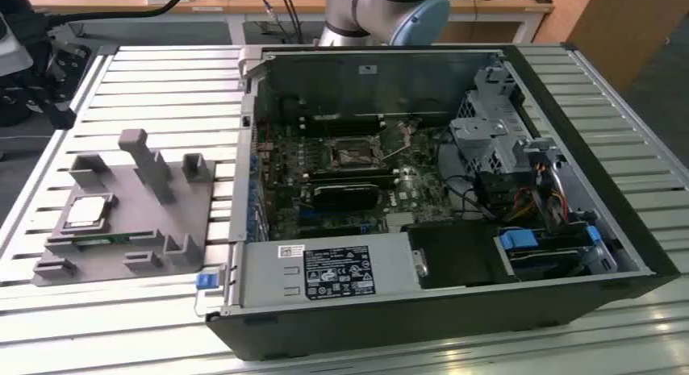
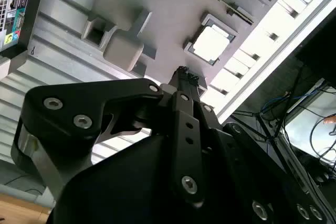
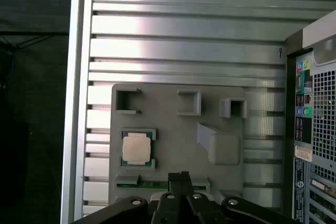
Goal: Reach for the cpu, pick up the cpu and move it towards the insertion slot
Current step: 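Pick up the cpu and move it towards the insertion slot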
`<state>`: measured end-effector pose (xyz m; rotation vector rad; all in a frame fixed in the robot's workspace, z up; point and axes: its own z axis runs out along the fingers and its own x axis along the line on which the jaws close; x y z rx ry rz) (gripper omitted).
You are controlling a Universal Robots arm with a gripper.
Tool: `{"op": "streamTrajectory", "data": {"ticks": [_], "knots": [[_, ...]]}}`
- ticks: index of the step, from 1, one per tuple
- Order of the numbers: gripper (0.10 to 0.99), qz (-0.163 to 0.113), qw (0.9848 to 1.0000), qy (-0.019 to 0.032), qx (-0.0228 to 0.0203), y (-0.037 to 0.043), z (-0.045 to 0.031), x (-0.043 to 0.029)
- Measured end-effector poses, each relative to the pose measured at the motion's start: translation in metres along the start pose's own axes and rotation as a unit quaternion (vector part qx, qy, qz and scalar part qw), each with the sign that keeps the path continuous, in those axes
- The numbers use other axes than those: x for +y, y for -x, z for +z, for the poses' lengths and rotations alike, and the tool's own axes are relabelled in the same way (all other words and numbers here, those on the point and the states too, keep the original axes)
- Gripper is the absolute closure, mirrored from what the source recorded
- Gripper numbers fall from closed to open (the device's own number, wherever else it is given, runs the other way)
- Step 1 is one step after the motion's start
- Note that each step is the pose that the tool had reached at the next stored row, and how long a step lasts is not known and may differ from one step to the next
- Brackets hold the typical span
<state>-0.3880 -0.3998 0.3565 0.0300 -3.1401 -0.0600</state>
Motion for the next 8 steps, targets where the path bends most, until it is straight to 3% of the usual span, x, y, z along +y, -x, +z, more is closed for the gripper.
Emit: {"op": "streamTrajectory", "data": {"ticks": [8], "knots": [[0.98, 0.0, 1.0, 0.0, 0.0001, -0.0004, 0.0, 0.0]]}}
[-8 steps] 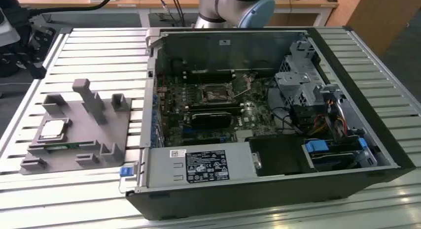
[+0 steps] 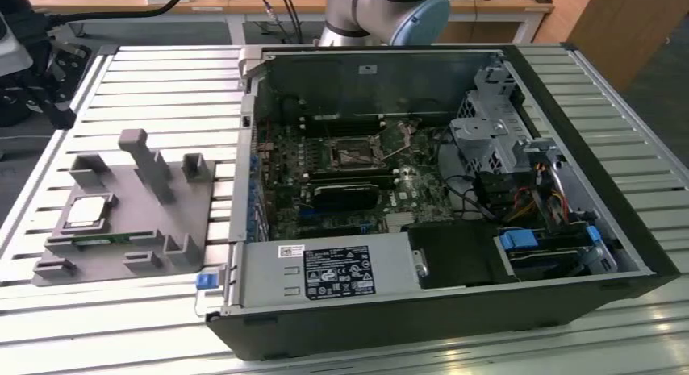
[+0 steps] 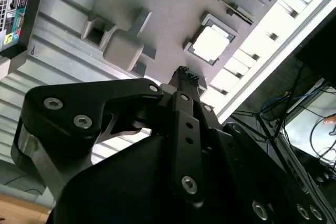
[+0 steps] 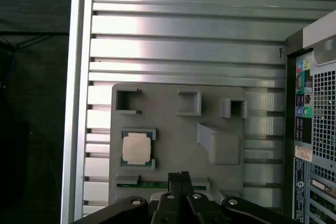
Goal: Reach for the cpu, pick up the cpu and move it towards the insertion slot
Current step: 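Pick up the cpu and move it towards the insertion slot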
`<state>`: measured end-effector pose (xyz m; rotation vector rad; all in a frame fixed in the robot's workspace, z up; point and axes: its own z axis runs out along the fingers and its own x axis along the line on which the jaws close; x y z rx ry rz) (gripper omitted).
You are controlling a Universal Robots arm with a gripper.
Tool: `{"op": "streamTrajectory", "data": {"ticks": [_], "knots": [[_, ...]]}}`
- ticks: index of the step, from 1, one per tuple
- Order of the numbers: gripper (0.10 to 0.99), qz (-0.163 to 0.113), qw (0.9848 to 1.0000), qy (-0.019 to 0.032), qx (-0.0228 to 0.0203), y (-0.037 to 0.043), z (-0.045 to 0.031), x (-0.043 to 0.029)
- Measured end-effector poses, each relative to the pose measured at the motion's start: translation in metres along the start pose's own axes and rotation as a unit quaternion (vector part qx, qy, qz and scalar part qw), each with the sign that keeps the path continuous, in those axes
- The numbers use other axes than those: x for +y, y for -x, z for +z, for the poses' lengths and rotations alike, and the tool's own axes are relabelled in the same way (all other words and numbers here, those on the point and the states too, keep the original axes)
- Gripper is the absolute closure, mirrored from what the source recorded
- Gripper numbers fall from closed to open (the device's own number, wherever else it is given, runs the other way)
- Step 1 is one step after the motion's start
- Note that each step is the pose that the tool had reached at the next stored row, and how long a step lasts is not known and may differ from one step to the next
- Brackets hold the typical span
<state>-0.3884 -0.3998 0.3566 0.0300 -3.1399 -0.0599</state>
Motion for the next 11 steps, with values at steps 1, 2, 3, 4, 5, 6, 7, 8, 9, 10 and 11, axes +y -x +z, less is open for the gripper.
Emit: {"op": "streamTrajectory", "data": {"ticks": [1, 2, 3, 4, 5, 6, 7, 8, 9, 10, 11], "knots": [[0.98, 0.0, 1.0, 0.0, 0.0, -0.0006, 0.0, 0.0], [0.98, 0.0, 1.0, 0.0, -0.0001, -0.0012, 0.0, 0.0001], [0.98, 0.0, 1.0, 0.0, -0.0001, -0.002, 0.0, 0.0001], [0.98, 0.0, 1.0, 0.0, 0.0, -0.0036, 0.0, 0.0001], [0.98, 0.0, 1.0, 0.0, 0.0, -0.0052, 0.0, 0.0001], [0.98, 0.0, 1.0, 0.0, -0.0001, -0.0068, 0.0001, 0.0001], [0.98, 0.0, 1.0, 0.0, 0.0, -0.0082, 0.0001, 0.0001], [0.98, 0.0, 1.0, 0.0, 0.0, -0.0094, 0.0002, 0.0001], [0.98, 0.0, 1.0, 0.0, -0.0001, -0.0106, 0.0003, 0.0002], [0.98, 0.0, 1.0, 0.0, -0.0001, -0.0117, 0.0004, 0.0002], [0.98, 0.0, 1.0, 0.0, 0.0, -0.0128, 0.0005, 0.0002]]}}
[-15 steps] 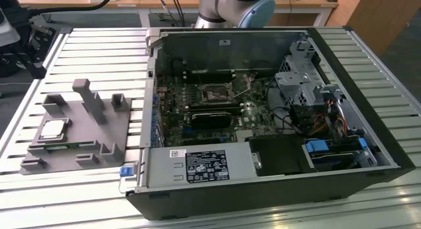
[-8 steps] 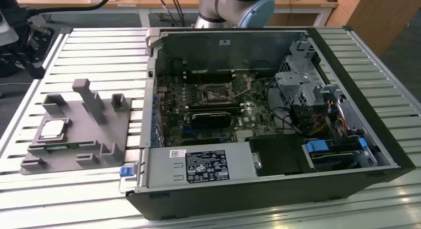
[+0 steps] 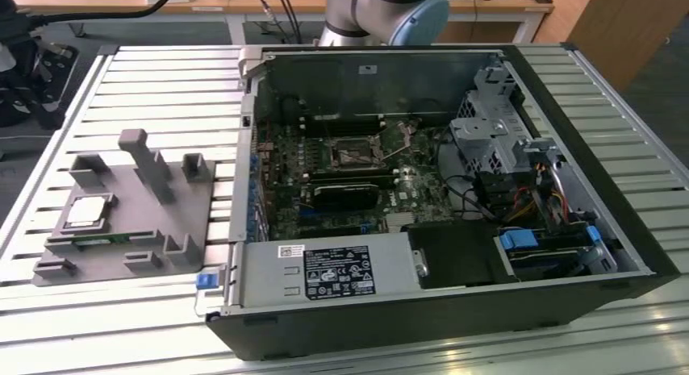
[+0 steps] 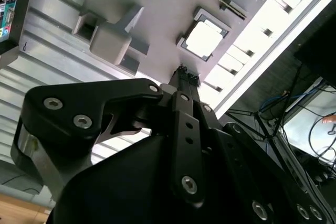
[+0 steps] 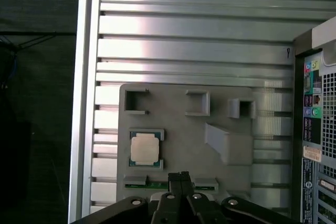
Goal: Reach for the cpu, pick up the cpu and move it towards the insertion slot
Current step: 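Pick up the cpu and move it towards the insertion slot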
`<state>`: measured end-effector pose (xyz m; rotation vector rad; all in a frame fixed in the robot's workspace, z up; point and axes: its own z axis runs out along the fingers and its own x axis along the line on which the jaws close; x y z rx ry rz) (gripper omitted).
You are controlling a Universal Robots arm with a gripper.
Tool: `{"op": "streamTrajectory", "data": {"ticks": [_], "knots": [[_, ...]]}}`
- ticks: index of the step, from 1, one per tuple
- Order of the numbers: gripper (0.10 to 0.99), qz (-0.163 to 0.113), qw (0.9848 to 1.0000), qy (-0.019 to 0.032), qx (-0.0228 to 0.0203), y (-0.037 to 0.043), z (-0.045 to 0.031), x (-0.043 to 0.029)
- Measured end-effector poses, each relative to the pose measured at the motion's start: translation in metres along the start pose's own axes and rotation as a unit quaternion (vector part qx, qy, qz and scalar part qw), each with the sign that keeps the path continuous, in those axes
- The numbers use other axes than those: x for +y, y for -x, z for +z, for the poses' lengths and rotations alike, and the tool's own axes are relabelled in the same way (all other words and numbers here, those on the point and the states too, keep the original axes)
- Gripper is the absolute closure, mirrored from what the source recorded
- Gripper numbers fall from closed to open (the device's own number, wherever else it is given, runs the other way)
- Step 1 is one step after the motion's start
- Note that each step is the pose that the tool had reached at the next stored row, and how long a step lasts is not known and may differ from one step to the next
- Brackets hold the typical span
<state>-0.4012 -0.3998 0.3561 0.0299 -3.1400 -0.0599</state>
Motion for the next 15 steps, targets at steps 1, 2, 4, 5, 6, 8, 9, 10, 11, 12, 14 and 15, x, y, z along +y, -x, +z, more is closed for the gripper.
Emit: {"op": "streamTrajectory", "data": {"ticks": [1, 2, 4, 5, 6, 8, 9, 10, 11, 12, 14, 15], "knots": [[0.98, 0.0, 1.0, 0.0, 0.0, -0.0009, 0.0001, 0.0], [0.98, 0.0, 1.0, 0.0, 0.0, -0.002, 0.0003, 0.0], [0.98, 0.0, 1.0, 0.0, 0.0, -0.0052, 0.0005, 0.0001], [0.98, 0.0, 1.0, 0.0, 0.0, -0.0076, 0.0006, 0.0001], [0.98, 0.0, 1.0, 0.0, 0.0, -0.0102, 0.0008, 0.0002], [0.98, 0.0, 1.0, 0.0, 0.0, -0.0152, 0.001, 0.0002], [0.98, 0.0, 1.0, 0.0, -0.0001, -0.0177, 0.0011, 0.0003], [0.98, 0.0, 1.0, 0.0, 0.0, -0.0202, 0.0012, 0.0003], [0.98, 0.0, 1.0, 0.0, 0.0, -0.0223, 0.0014, 0.0003], [0.98, 0.0, 1.0, 0.0, 0.0, -0.0241, 0.0015, 0.0004], [0.98, 0.0, 1.0, 0.0, 0.0, -0.0265, 0.0018, 0.0004], [0.98, 0.0, 1.0, -0.0003, 0.0, -0.0266, 0.0019, 0.0004]]}}
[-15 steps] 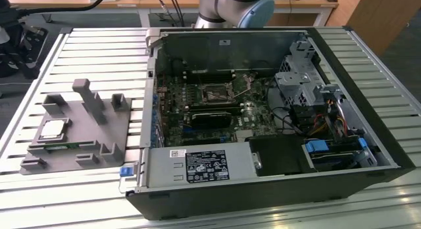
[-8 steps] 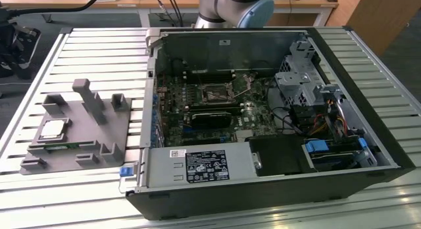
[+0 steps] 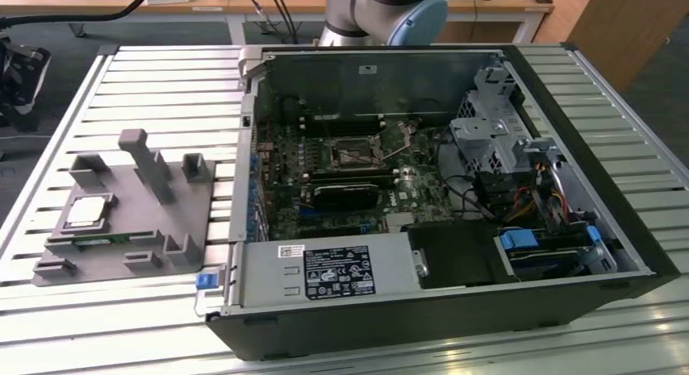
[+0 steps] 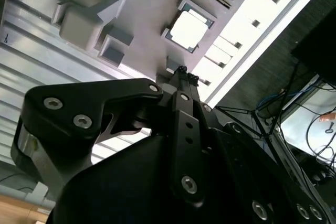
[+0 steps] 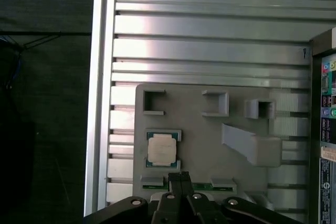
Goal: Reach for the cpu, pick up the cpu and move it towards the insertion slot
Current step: 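Pick up the cpu and move it towards the insertion slot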
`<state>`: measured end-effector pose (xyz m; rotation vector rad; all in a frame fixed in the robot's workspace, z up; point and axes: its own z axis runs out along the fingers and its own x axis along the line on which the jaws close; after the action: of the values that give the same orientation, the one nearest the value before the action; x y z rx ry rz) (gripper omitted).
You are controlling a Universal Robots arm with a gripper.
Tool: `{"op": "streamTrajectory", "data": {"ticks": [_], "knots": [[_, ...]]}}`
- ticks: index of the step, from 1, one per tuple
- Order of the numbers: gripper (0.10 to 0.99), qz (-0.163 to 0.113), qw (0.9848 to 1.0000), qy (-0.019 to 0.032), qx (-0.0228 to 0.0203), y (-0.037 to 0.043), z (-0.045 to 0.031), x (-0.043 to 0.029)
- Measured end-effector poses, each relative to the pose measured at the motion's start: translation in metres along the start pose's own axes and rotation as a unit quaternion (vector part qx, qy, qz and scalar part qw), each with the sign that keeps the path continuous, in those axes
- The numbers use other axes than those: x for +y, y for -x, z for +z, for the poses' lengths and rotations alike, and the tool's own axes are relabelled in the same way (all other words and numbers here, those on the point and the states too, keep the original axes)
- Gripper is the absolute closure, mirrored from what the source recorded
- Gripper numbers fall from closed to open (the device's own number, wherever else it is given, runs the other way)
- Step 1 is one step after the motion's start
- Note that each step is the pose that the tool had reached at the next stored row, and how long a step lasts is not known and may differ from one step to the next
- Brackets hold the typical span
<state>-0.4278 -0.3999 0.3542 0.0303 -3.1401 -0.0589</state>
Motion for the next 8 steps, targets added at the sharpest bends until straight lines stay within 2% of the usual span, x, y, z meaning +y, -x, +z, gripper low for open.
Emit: {"op": "streamTrajectory", "data": {"ticks": [3, 4, 5, 7, 8], "knots": [[0.973, 0.0, 1.0, -0.0019, 0.0, -0.0004, 0.0007, 0.0], [0.918, 0.0, 1.0, -0.0022, 0.0, -0.0005, 0.0014, -0.0001], [0.918, 0.0, 1.0, -0.0023, 0.0, -0.0006, 0.0021, -0.0002], [0.792, 0.0, 1.0, -0.003, 0.0001, -0.0006, 0.004, -0.0003], [0.792, 0.0, 1.0, -0.0032, 0.0001, -0.0006, 0.0052, -0.0003]]}}
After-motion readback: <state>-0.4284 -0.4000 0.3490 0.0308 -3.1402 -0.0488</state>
